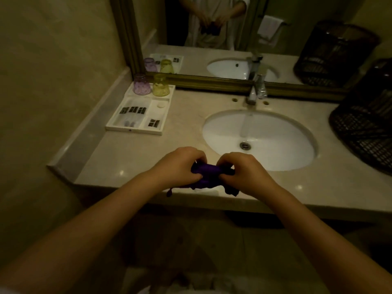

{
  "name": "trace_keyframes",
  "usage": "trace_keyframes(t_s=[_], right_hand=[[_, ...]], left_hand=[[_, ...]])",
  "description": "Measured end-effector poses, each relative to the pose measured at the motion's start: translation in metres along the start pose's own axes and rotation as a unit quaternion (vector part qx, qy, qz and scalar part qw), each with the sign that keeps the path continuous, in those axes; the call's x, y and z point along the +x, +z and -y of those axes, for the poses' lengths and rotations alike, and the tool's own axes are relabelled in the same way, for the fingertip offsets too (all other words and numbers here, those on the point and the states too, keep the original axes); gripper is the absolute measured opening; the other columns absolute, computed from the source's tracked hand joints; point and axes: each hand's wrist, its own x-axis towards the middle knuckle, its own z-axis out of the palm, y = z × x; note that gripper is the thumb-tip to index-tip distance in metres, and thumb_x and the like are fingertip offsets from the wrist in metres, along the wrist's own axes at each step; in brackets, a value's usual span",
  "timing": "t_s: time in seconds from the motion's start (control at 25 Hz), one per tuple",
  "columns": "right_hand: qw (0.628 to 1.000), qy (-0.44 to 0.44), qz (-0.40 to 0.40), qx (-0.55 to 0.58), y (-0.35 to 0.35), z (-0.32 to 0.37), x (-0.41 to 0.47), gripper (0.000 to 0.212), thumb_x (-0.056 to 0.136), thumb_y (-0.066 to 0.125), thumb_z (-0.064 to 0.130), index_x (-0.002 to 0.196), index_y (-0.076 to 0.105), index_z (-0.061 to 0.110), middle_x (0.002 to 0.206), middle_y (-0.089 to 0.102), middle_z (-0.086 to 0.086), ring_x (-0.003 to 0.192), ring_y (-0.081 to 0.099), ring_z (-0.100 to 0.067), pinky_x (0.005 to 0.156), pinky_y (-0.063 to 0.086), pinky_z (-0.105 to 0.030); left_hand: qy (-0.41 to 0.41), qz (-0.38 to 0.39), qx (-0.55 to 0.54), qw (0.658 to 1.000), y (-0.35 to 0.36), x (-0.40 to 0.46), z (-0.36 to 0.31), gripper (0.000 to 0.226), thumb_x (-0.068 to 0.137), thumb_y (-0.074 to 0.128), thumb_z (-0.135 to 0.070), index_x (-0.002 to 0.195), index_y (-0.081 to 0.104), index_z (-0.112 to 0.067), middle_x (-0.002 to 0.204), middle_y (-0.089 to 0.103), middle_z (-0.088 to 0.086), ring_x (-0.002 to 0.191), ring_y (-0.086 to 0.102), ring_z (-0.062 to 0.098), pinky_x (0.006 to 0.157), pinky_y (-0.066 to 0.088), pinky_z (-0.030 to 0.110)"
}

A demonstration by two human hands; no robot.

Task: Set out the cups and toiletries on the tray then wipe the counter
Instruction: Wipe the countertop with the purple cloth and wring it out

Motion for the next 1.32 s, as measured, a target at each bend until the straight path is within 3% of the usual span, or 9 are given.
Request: trace_keyframes(t_s=[0.24,0.36,0.6,0.68,0.76,0.92,1.16,1.32], right_hand=[[0.997,0.046,-0.060,0.002,-0.064,-0.059,-0.054,0.011,0.081,0.062,0.014,0.091,0.065,0.018,0.079,0.069,-0.001,0.054,0.068,-0.014,0.059,0.059,-0.033],[0.994,0.066,-0.081,-0.023,-0.096,-0.098,-0.087,0.011,0.079,0.064,0.018,0.087,0.064,0.025,0.078,0.068,0.004,0.062,0.067,-0.014,0.059,0.054,-0.024],[0.991,0.087,-0.105,-0.017,-0.150,-0.175,-0.137,0.015,0.077,0.066,0.017,0.092,0.067,0.020,0.089,0.068,0.003,0.081,0.064,-0.012,0.072,0.056,-0.029],[0.991,0.087,-0.098,-0.006,-0.157,-0.181,-0.136,0.016,0.077,0.067,0.016,0.093,0.067,0.020,0.090,0.068,0.004,0.083,0.063,-0.010,0.070,0.055,-0.024],[0.984,0.119,-0.135,0.008,-0.195,-0.228,-0.159,0.016,0.077,0.067,0.016,0.093,0.067,0.021,0.088,0.066,0.006,0.084,0.063,-0.008,0.065,0.050,-0.017],[0.980,0.145,-0.137,0.017,-0.207,-0.260,-0.158,0.016,0.077,0.068,0.018,0.092,0.067,0.023,0.089,0.067,0.007,0.085,0.062,-0.007,0.066,0.048,-0.015],[0.964,0.223,-0.146,-0.003,-0.235,-0.325,-0.136,0.014,0.074,0.069,0.018,0.088,0.069,0.021,0.083,0.065,0.007,0.080,0.061,-0.009,0.066,0.048,-0.020],[0.952,0.275,-0.135,-0.013,-0.251,-0.362,-0.117,0.011,0.074,0.067,0.016,0.083,0.067,0.021,0.081,0.065,0.005,0.079,0.061,-0.013,0.065,0.049,-0.025]], left_hand=[[0.072,0.016,0.029,0.997,0.016,0.047,-0.086,0.025,0.078,0.067,-0.026,0.103,0.067,-0.023,0.096,0.068,-0.004,0.089,0.060,0.010,0.080,0.054,0.035],[0.100,0.025,0.023,0.994,0.037,0.072,-0.136,0.024,0.079,0.067,-0.025,0.102,0.067,-0.023,0.095,0.069,-0.004,0.089,0.061,0.009,0.080,0.054,0.034],[0.132,0.037,0.031,0.990,0.079,0.119,-0.220,0.024,0.079,0.067,-0.024,0.103,0.067,-0.022,0.096,0.068,-0.004,0.087,0.061,0.008,0.079,0.054,0.030],[0.129,0.032,0.015,0.991,0.078,0.126,-0.226,0.024,0.078,0.068,-0.022,0.102,0.068,-0.021,0.096,0.069,-0.002,0.087,0.062,0.009,0.080,0.054,0.031],[0.151,0.044,0.014,0.987,0.099,0.169,-0.277,0.024,0.077,0.069,-0.021,0.101,0.068,-0.019,0.096,0.070,-0.001,0.089,0.063,0.010,0.081,0.055,0.031],[0.154,0.044,-0.013,0.987,0.112,0.201,-0.292,0.022,0.076,0.071,-0.020,0.097,0.065,-0.019,0.097,0.069,0.000,0.091,0.064,0.011,0.080,0.055,0.027],[0.193,0.107,0.011,0.975,0.143,0.291,-0.318,0.019,0.077,0.069,-0.019,0.096,0.065,-0.018,0.097,0.068,0.000,0.089,0.063,0.013,0.077,0.054,0.025],[0.225,0.151,0.053,0.961,0.156,0.349,-0.334,0.019,0.077,0.070,-0.019,0.096,0.065,-0.017,0.099,0.068,0.002,0.089,0.062,0.015,0.081,0.055,0.034]])
